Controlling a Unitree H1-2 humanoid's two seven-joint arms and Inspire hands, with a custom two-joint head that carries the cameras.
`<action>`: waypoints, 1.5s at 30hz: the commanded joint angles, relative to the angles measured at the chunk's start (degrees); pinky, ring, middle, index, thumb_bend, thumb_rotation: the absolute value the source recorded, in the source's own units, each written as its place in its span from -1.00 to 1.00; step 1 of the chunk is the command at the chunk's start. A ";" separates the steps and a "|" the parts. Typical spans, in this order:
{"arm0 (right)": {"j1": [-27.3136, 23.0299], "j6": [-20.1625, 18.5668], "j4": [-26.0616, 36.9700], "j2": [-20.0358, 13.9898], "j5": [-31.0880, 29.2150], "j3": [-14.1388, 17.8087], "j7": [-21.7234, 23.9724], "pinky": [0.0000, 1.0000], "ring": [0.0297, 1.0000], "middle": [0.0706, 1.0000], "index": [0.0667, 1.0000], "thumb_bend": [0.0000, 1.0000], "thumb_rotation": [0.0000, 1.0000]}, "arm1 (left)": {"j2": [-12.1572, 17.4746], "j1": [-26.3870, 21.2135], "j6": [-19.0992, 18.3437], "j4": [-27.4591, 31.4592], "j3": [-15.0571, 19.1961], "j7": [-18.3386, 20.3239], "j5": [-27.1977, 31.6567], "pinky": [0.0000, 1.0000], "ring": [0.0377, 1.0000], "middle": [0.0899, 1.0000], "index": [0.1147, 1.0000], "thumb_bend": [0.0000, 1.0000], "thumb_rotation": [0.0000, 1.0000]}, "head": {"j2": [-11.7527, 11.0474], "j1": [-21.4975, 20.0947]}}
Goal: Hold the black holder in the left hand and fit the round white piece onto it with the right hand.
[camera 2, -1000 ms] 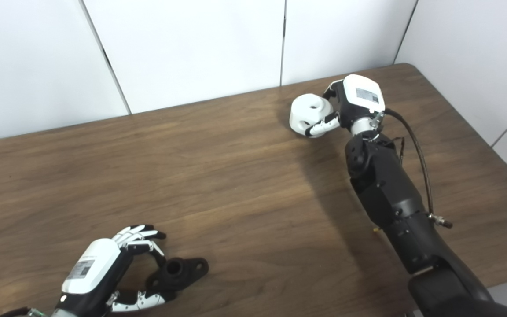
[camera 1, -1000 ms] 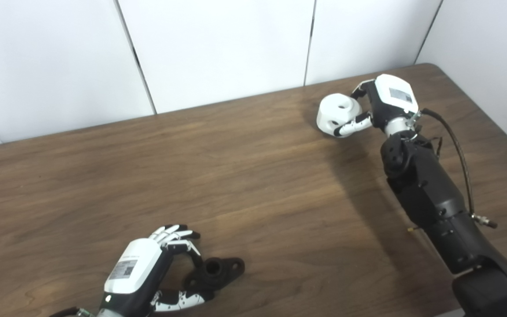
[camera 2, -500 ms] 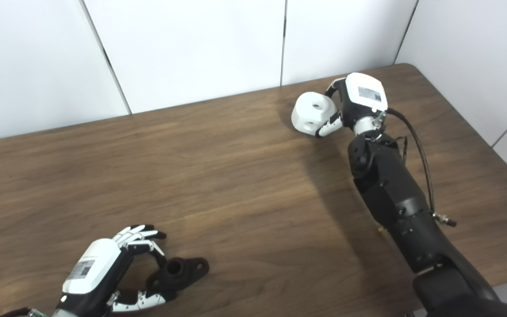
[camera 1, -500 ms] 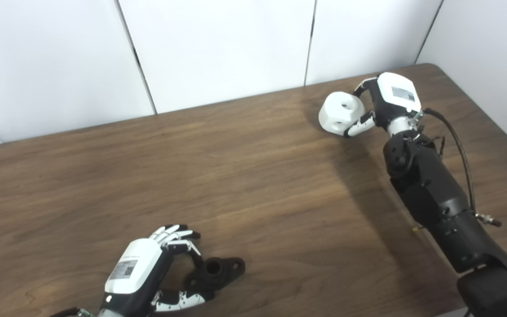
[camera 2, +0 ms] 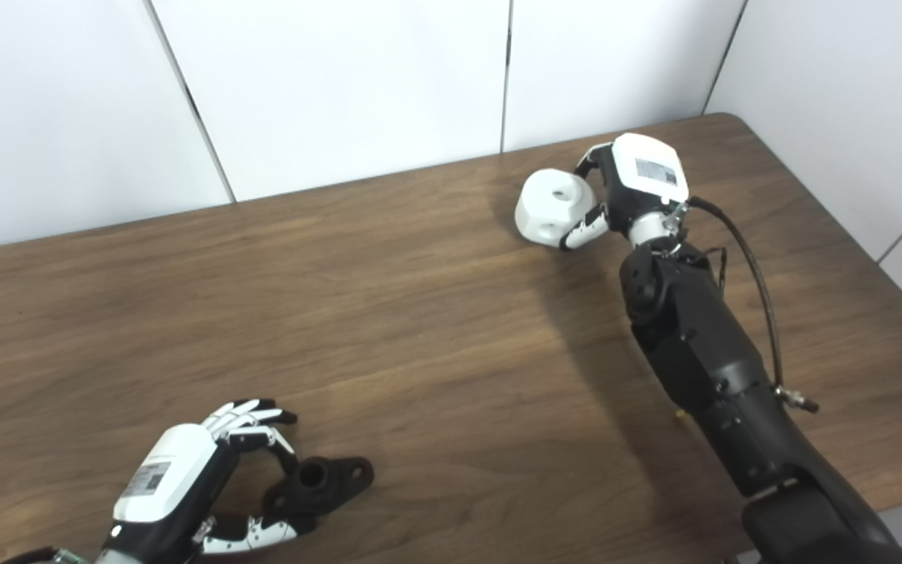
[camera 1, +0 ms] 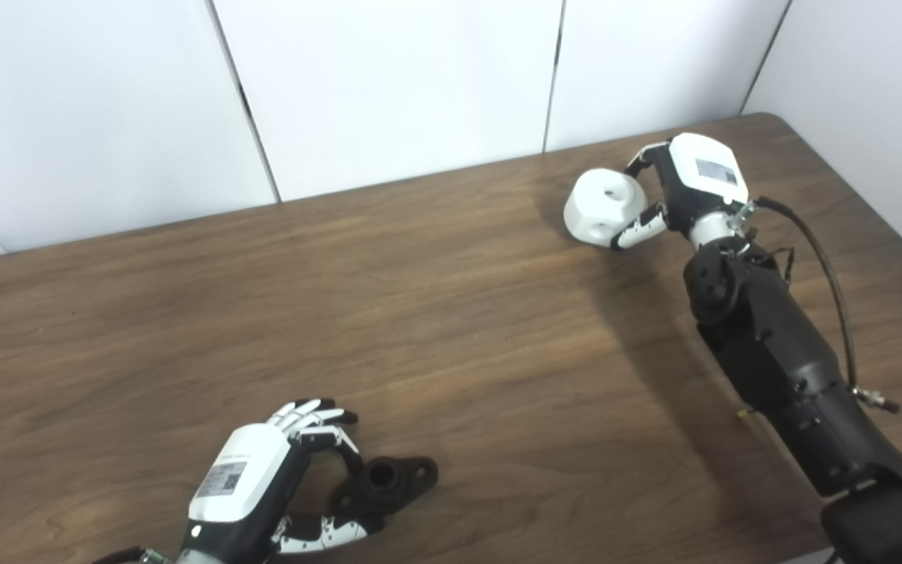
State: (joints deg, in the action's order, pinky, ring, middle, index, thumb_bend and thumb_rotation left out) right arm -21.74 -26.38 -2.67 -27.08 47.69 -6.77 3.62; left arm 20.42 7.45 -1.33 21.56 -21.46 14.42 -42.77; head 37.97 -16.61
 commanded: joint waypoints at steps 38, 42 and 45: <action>11.19 3.31 52.15 8.19 12.12 -0.62 49.54 0.63 0.83 0.64 -0.10 0.05 -0.73 | -8.78 0.91 -10.06 -3.26 -5.00 4.89 -10.81 0.79 0.78 0.60 -0.15 0.04 -0.90 | 6.67 16.18; 11.88 5.03 52.31 10.37 11.91 -1.05 48.53 0.65 0.84 0.62 -0.11 0.05 -0.73 | -8.66 0.75 -10.06 -3.32 -4.90 4.83 -10.37 0.79 0.78 0.61 -0.15 0.04 -0.90 | 6.91 15.67; 12.02 5.91 52.41 12.03 11.98 -1.20 48.35 0.62 0.85 0.62 -0.11 0.04 -0.73 | -8.56 0.58 -10.17 -3.36 -4.94 5.12 -10.30 0.79 0.79 0.61 -0.15 0.04 -0.90 | 7.02 15.35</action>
State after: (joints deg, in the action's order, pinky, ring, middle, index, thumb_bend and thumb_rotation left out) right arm -8.37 -22.14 47.51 -15.62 59.46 -8.21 53.99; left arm 11.27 6.69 -9.56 21.80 -25.07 14.65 -53.34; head 44.91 -1.23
